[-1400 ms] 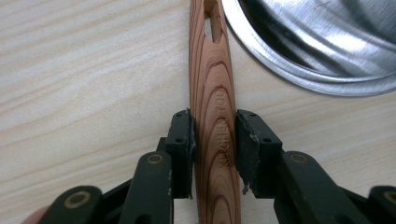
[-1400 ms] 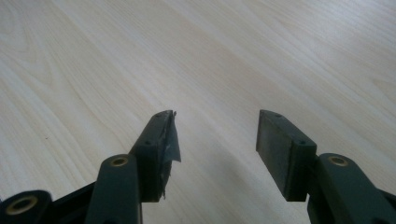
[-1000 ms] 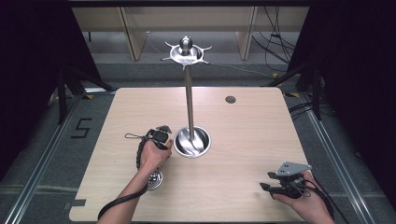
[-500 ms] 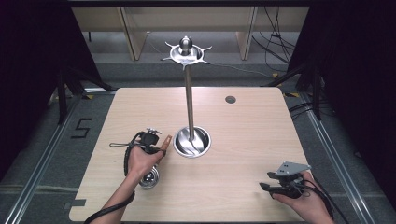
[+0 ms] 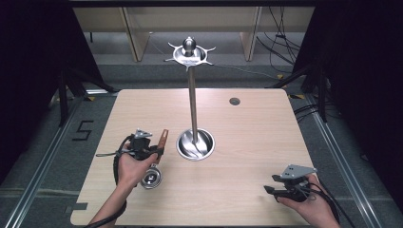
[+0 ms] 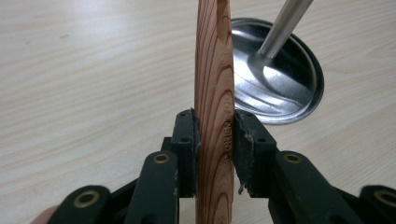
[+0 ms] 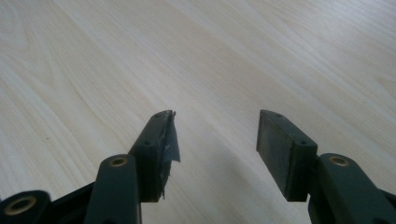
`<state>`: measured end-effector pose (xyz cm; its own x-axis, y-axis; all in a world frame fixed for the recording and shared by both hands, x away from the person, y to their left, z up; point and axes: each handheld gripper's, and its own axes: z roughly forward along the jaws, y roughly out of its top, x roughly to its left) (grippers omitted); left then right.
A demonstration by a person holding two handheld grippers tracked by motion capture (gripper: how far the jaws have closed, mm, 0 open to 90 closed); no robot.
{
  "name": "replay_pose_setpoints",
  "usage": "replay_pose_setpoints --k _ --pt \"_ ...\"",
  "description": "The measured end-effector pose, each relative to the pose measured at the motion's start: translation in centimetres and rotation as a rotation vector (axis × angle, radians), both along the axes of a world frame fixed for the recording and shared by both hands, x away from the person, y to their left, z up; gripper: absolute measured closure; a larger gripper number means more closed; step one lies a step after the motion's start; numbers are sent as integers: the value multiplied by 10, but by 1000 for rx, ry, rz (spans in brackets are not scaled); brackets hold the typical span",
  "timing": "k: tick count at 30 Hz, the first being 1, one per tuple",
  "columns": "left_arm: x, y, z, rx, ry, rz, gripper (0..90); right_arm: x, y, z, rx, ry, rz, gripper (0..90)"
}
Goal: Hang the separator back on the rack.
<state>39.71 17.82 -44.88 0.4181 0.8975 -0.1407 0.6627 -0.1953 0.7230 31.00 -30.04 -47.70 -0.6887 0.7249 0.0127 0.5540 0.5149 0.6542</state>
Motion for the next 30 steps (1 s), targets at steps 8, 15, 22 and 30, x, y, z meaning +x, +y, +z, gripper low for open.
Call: replay_pose_setpoints --k 8,15,22,30 --pt "-10 7 11 -40 -75 2 704 0 0 0 4 -10 1 471" --pt "-22 9 23 -82 -172 -12 704 0 0 0 4 -11 1 471" --pt "-30 9 33 -123 -252 -31 704 0 0 1 8 -9 2 470" --pt "-37 6 44 -123 -348 -25 704 0 0 0 5 -17 7 470"
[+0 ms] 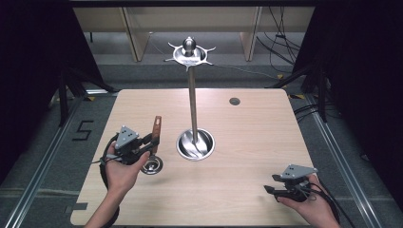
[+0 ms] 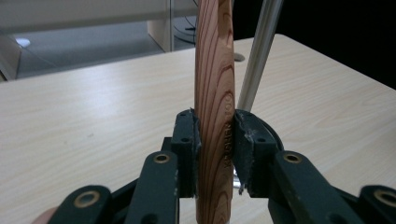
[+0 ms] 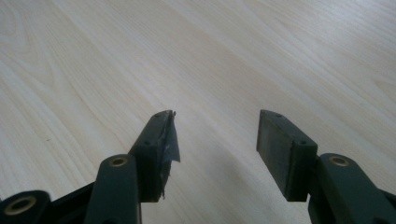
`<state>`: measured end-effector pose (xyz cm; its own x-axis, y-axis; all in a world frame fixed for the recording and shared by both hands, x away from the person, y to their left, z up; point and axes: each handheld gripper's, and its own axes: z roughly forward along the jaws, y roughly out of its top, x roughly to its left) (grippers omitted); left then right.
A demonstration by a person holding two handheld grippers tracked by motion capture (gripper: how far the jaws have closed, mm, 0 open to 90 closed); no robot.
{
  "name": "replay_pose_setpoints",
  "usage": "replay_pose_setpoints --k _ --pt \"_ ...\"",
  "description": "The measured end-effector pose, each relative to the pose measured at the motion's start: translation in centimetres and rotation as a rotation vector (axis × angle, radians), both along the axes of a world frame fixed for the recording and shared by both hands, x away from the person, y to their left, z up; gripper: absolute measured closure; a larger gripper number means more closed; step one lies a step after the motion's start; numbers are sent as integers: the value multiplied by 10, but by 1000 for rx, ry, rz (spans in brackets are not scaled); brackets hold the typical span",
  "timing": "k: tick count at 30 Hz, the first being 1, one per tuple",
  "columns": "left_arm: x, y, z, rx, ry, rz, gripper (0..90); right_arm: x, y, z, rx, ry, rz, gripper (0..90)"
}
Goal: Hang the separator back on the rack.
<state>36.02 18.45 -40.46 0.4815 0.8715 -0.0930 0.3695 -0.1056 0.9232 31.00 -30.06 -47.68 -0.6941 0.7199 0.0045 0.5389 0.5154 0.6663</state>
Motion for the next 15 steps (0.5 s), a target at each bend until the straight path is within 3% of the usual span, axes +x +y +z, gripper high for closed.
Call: replay_pose_setpoints --k 5,15 --pt "-6 -2 10 -16 -54 0 704 0 0 0 -3 -4 4 471" --pt "-13 -8 22 -36 -108 -44 703 1 -1 3 -4 -35 5 472"
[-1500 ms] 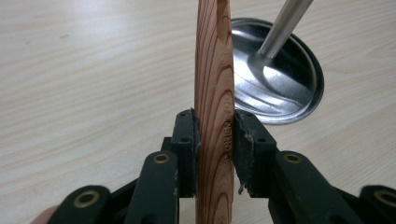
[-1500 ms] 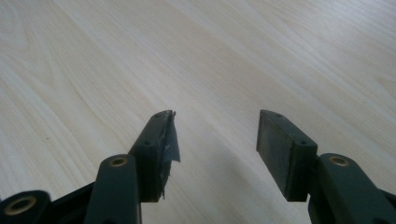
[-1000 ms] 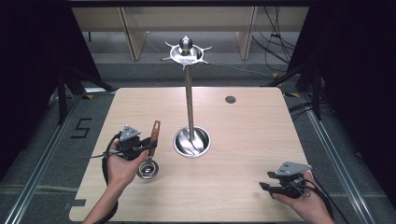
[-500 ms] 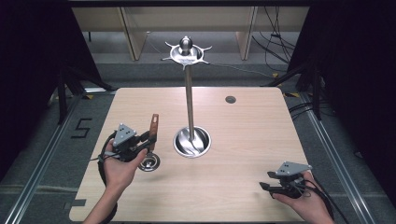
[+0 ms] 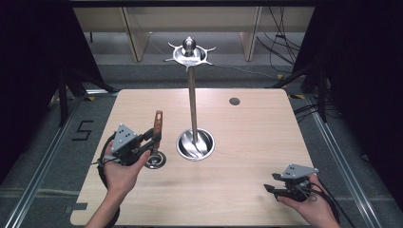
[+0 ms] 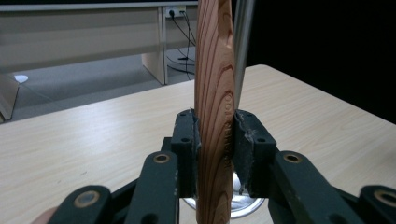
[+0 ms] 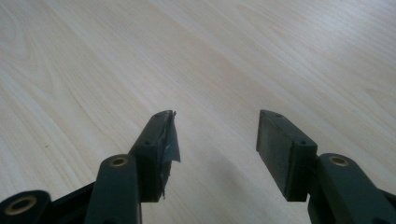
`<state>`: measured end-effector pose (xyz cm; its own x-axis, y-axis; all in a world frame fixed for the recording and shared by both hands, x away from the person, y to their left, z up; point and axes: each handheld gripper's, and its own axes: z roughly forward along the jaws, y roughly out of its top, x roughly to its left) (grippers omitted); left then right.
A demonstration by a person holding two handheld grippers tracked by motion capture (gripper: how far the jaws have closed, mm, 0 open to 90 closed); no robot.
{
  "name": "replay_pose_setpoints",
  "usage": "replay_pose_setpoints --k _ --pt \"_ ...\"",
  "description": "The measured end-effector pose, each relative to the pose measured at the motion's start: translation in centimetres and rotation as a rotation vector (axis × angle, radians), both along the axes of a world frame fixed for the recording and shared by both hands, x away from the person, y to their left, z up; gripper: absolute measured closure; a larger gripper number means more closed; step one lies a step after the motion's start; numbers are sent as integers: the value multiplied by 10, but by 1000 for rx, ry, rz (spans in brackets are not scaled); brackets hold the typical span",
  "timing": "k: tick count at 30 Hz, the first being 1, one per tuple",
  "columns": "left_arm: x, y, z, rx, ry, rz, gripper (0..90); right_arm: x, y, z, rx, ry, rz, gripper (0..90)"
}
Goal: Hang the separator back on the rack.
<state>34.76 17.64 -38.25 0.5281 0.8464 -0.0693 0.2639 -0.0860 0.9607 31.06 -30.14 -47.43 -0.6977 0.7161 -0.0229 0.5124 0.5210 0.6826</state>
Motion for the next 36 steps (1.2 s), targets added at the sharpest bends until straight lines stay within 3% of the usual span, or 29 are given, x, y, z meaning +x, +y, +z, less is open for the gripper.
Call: replay_pose_setpoints --k 5,6,13,36 --pt "-6 -9 10 -17 -37 -3 704 -1 0 1 16 -1 -16 472" --pt "-7 -12 13 -32 -55 -11 703 0 -1 1 12 -20 -7 472" --pt "-15 -21 25 -36 -100 -36 703 0 0 1 12 -18 -7 472" --pt "-19 -34 39 -68 -143 -63 703 1 -1 1 11 -31 -2 471"
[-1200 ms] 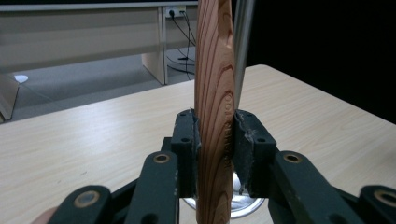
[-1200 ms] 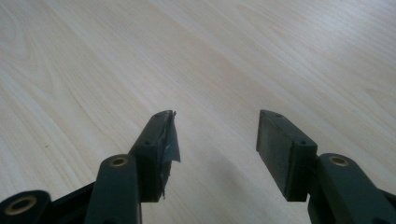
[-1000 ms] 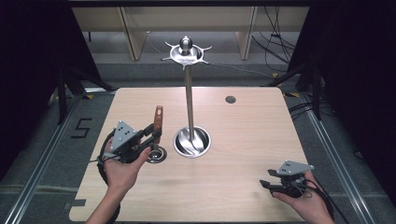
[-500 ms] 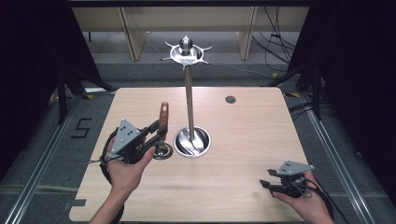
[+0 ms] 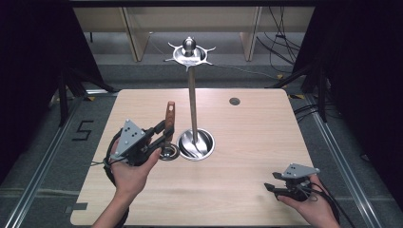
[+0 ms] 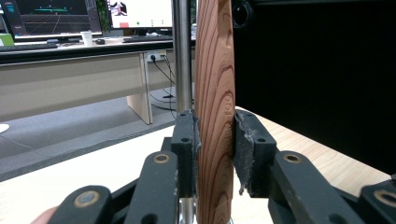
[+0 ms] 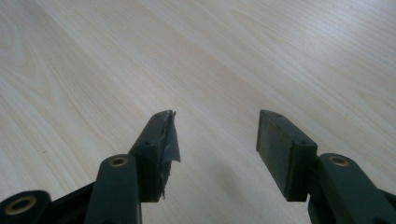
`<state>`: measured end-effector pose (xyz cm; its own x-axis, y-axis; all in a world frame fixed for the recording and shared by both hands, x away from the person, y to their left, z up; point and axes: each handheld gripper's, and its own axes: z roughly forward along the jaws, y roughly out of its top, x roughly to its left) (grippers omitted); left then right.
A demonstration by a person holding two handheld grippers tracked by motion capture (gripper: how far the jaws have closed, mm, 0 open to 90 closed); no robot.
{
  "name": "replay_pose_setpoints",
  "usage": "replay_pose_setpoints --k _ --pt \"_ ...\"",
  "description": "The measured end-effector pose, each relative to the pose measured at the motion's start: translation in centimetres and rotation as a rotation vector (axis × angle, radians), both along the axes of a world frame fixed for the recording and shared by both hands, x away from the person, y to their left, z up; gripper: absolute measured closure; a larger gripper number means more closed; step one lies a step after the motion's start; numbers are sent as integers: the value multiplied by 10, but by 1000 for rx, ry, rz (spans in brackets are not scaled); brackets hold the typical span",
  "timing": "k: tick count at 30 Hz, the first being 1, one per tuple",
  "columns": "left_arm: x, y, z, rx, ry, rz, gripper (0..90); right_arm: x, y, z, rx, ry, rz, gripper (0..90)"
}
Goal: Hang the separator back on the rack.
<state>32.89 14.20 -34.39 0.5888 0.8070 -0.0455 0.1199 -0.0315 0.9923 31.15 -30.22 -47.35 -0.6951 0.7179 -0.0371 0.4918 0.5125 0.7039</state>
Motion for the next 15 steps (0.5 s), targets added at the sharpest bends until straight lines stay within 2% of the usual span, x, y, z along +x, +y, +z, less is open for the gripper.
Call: replay_pose_setpoints --k 10,15 --pt "-1 -3 4 -2 -9 -11 703 0 0 0 4 -4 -3 472" --pt "-2 -4 7 -4 -16 -15 703 -2 1 1 12 25 -18 471"
